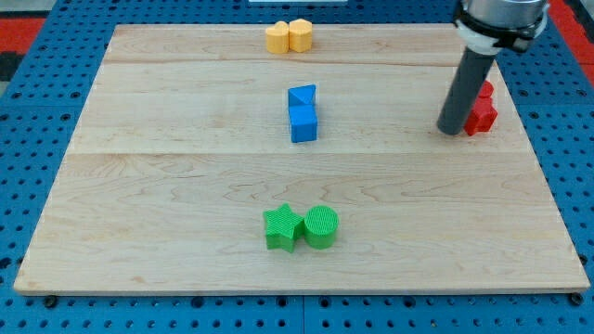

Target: Move your arm to red circle

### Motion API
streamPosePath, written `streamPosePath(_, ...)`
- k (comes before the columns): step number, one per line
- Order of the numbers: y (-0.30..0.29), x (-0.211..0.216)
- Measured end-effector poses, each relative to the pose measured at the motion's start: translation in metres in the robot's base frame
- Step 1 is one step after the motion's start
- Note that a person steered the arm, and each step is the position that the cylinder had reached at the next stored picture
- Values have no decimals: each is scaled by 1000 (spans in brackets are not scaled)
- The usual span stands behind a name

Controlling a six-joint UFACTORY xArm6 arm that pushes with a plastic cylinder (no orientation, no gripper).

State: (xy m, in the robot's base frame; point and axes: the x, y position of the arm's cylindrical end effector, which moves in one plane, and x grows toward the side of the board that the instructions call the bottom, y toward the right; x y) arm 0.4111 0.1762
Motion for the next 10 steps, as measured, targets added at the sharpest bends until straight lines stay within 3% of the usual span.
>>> streamPosePath(1, -37, -3)
streamPosePath(3, -41, -87)
streamPosePath(4, -22, -136)
streamPosePath(5, 35, -152)
streamPosePath(6, 122, -154)
streamPosePath(7, 147, -146)
streamPosePath(8, 134, -126)
streamPosePath(10, 47, -101)
